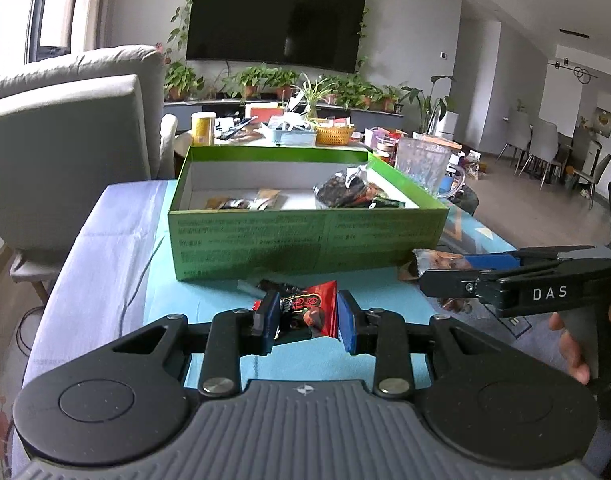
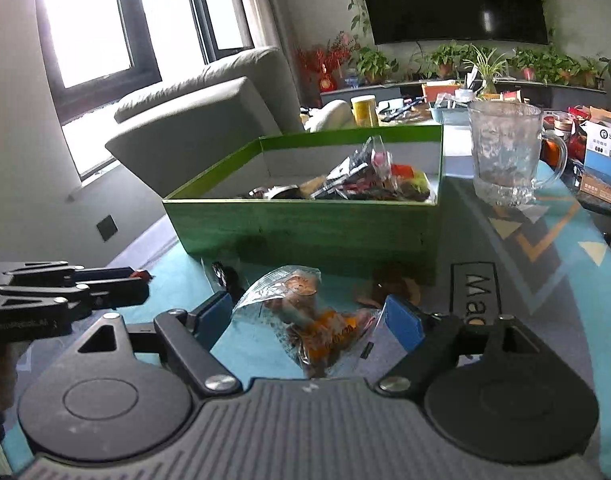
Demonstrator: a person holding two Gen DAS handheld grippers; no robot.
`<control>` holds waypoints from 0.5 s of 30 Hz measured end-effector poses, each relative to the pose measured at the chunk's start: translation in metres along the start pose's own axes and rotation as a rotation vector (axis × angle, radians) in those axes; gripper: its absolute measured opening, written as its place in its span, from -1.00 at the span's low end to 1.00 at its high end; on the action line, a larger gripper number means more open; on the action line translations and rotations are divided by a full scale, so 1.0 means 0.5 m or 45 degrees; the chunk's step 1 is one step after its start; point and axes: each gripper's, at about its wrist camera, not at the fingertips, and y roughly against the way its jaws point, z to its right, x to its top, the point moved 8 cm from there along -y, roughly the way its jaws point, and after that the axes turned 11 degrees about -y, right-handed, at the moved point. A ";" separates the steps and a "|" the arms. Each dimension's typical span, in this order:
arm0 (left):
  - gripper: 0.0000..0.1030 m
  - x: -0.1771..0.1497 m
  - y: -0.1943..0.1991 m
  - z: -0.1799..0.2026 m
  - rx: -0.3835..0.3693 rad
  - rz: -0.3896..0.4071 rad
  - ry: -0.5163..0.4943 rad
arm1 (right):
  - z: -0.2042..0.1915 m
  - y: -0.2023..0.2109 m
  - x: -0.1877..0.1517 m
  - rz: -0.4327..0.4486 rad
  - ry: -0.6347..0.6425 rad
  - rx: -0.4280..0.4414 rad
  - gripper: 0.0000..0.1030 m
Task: Organize snacks
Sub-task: 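Carry the red packet over the box while the right tool carries the orange-snack bag there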
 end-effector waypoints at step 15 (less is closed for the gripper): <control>-0.44 0.126 -0.022 -0.022 0.085 0.155 -0.082 | -0.027 0.015 0.103 0.230 0.005 0.062 0.12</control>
